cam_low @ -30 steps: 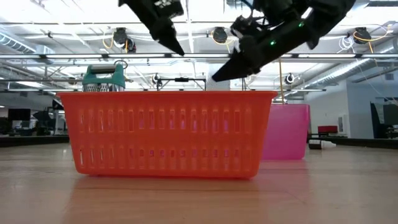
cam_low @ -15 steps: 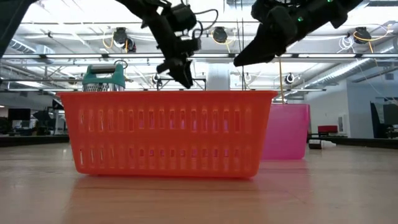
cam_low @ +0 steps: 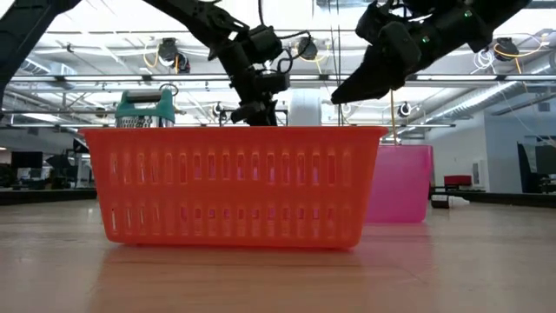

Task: Pick & Place Kitchen Items
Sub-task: Put the yellow food coloring bottle into the red bin

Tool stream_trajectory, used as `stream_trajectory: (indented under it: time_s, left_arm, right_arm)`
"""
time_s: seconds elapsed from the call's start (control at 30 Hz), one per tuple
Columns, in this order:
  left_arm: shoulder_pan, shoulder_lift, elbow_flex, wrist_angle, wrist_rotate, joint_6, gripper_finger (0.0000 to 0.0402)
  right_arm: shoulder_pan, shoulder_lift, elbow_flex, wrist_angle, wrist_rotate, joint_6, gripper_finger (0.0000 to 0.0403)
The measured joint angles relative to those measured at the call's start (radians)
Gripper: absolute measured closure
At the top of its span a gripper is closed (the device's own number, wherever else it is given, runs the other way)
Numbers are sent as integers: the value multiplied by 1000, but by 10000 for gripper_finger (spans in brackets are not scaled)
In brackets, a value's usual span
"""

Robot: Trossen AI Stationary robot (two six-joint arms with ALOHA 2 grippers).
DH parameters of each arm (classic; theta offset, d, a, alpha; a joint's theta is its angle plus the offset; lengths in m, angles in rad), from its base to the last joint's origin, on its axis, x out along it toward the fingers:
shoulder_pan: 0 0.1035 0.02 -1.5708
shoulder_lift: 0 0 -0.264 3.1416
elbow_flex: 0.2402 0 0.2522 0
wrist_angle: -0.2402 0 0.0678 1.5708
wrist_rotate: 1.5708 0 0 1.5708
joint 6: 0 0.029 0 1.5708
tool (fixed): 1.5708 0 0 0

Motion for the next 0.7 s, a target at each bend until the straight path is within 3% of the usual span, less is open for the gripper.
stream_trajectory:
  time_s: [0.23, 0.43, 0.7]
  left_arm:
    - [18, 54, 0, 9, 57, -24, 270]
    - [12, 109, 0, 51, 36, -10, 270]
    - [16, 112, 0, 119, 75, 12, 270]
  right_arm:
    - [0, 0, -2, 5, 0, -2, 262]
    - [0, 0, -2, 4, 0, -3, 262]
    - [0, 0, -2, -6, 0, -7, 262]
